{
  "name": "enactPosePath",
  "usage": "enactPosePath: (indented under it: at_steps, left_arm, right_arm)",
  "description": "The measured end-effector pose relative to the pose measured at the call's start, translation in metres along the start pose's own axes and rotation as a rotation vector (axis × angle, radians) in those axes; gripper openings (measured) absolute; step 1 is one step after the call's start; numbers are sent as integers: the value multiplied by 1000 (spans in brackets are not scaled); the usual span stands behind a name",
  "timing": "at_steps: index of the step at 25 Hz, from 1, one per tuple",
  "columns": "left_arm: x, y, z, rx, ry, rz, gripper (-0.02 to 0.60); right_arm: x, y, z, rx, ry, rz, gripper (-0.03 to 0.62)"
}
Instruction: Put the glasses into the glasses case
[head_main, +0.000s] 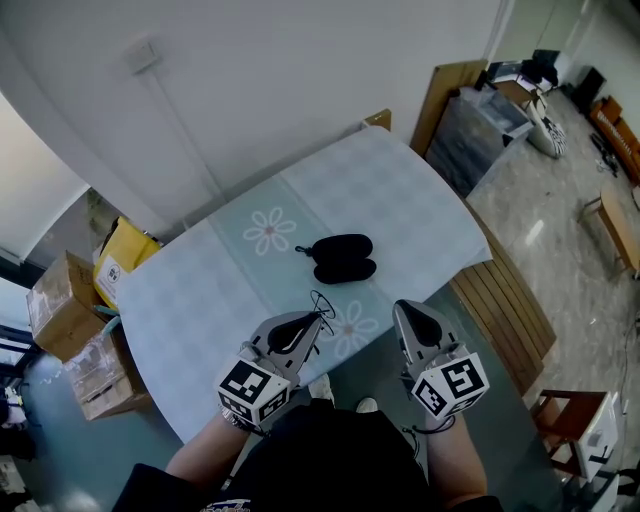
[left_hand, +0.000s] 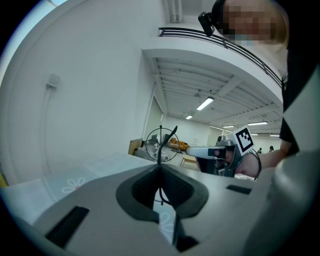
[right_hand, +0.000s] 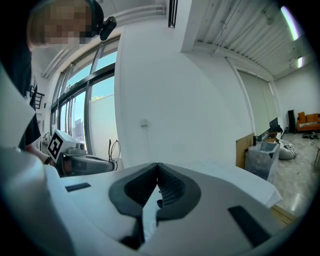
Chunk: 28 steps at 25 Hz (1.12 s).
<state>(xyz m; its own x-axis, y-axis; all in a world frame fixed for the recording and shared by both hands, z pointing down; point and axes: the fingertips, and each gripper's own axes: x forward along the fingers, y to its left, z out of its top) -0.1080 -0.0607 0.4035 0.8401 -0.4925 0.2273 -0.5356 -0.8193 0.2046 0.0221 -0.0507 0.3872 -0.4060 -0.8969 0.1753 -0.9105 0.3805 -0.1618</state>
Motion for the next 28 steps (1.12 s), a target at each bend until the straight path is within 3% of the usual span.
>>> enactPosePath:
  at_steps: [15, 28]
  left_arm:
    - [12, 22, -4, -4, 25, -38, 29]
    - [46, 44, 5, 13, 48, 39, 29]
  right_arm:
    - [13, 0, -2, 17, -2, -42, 23]
    - [42, -36, 1, 26, 28, 29, 23]
